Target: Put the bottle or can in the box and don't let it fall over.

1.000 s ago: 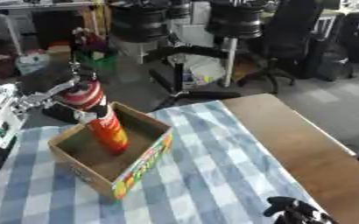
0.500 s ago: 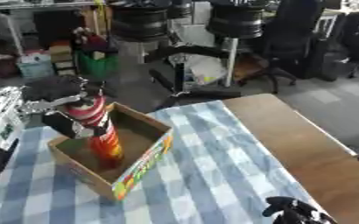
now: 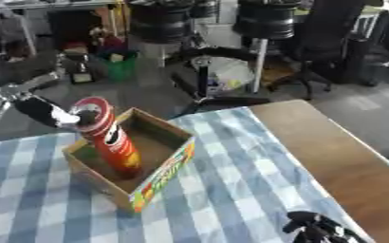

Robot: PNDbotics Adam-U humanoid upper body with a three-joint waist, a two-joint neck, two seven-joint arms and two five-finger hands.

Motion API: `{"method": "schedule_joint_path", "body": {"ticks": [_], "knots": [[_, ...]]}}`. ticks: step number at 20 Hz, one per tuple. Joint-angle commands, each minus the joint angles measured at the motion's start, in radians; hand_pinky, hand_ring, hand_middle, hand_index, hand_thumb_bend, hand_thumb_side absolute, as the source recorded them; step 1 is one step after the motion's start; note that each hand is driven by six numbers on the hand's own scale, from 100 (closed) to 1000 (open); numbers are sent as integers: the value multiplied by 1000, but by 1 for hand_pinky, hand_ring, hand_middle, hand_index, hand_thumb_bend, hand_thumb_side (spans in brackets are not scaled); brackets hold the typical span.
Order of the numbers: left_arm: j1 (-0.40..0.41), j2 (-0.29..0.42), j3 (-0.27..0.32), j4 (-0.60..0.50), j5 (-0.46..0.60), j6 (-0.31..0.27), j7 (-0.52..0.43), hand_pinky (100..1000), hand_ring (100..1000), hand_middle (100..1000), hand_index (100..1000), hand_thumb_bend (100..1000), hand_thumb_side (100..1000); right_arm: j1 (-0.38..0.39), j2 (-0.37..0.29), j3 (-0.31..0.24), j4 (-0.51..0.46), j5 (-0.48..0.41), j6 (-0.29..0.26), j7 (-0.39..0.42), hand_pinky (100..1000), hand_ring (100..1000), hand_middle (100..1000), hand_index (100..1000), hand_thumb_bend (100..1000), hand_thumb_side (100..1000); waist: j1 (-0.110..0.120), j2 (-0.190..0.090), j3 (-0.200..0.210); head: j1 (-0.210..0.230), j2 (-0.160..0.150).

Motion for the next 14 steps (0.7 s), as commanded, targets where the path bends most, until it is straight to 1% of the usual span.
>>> {"method": "schedule_joint_path", "body": {"ticks": [1,2,3,5,6,7,8,10,11,12,14], "knots": [[19,112,33,-100,123,34,-14,843,812,798,878,479,694,1,-21,-14,-8,9,-3,-5,371,494,647,810,100,605,2,-19,11,-13,8],[41,138,41,-133,156,51,-15,819,789,787,870,407,676,3,-22,-16,-8,11,-3,-7,371,494,647,810,100,606,3,-21,16,-16,9],[84,180,60,-178,192,71,-9,816,787,786,870,393,672,7,-23,-20,-7,13,-4,-11,371,494,647,810,100,606,5,-23,25,-22,10],[185,252,103,-268,251,116,6,798,772,776,861,338,661,12,-22,-27,-7,17,-5,-18,371,493,647,810,100,606,5,-23,37,-35,8],[237,280,126,-309,275,141,15,783,759,769,855,310,649,16,-21,-31,-7,20,-5,-22,371,493,647,810,100,607,5,-23,45,-40,7],[301,304,158,-353,294,166,29,780,757,766,853,306,646,20,-20,-36,-6,23,-6,-27,371,493,647,810,100,607,4,-23,53,-43,6],[367,318,192,-396,309,192,46,766,746,757,847,285,637,23,-17,-40,-5,26,-6,-32,371,493,647,810,100,608,3,-23,63,-46,6],[504,314,271,-482,325,251,92,744,727,741,834,260,624,30,-11,-47,-5,32,-7,-39,371,493,648,810,100,608,0,-23,83,-56,3],[573,297,310,-524,328,282,118,738,722,737,831,252,623,33,-7,-50,-5,36,-8,-43,371,493,648,810,100,609,-2,-22,94,-62,0],[635,274,344,-562,327,312,140,723,708,725,821,234,616,36,-4,-53,-4,39,-8,-46,371,493,648,810,100,609,-4,-21,104,-66,-1],[752,206,408,-630,320,375,187,700,689,711,809,203,602,42,4,-59,-4,47,-8,-53,371,493,648,810,100,611,-7,-20,126,-74,0]]}}
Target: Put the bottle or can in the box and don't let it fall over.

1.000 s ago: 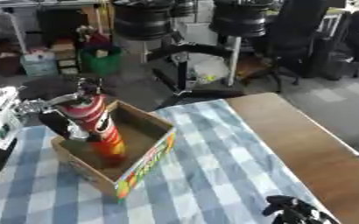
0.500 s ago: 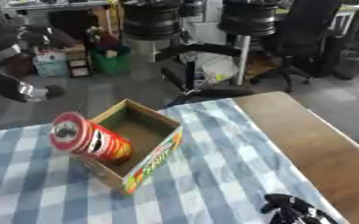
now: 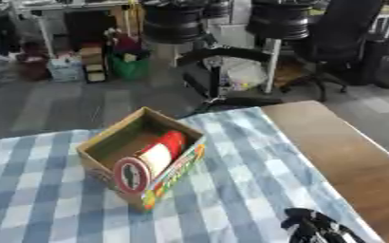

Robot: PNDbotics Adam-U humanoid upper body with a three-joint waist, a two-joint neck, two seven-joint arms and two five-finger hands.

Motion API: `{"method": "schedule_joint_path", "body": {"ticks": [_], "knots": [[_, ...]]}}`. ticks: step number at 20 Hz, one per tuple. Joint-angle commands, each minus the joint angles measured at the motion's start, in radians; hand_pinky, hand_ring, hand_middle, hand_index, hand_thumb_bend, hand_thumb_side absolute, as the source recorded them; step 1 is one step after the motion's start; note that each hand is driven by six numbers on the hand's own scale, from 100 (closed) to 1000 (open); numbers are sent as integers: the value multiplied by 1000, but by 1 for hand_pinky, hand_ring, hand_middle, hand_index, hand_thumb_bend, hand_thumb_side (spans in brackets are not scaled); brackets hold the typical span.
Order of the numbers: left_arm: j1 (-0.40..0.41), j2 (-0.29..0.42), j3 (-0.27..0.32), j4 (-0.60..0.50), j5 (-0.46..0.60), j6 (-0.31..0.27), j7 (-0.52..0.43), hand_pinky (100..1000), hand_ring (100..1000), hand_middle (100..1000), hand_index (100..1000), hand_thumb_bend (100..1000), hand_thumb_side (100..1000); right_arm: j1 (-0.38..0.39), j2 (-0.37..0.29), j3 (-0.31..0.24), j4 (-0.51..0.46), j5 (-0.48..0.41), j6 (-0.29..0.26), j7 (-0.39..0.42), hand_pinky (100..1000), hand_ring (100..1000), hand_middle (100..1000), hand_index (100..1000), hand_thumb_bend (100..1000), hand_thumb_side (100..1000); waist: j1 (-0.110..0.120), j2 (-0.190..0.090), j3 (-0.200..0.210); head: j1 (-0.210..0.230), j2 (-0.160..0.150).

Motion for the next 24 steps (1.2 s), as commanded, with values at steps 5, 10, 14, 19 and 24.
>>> {"method": "schedule_joint_path", "body": {"ticks": [5,10,14,19,24], "knots": [[286,-273,188,-247,-32,201,141,637,640,674,772,120,589,6,16,-20,-7,27,-1,-21,371,493,648,810,100,612,-6,-7,43,-17,0],[400,-539,233,-330,6,295,123,582,596,633,744,100,644,11,21,-24,-9,30,-2,-25,370,492,648,810,100,610,-17,-7,63,-32,8],[371,-649,268,-329,-16,386,51,564,570,606,733,100,666,22,23,-30,-12,37,-3,-31,369,492,648,810,100,608,-24,-13,83,-40,15],[346,-680,278,-327,-45,431,1,558,564,602,732,100,671,28,21,-30,-18,35,-3,-33,369,492,649,810,100,607,-28,-18,87,-43,9],[342,-687,279,-331,-53,440,-6,556,556,594,729,100,678,27,23,-32,-18,36,-2,-34,369,492,649,810,100,607,-28,-17,86,-40,9]]}}
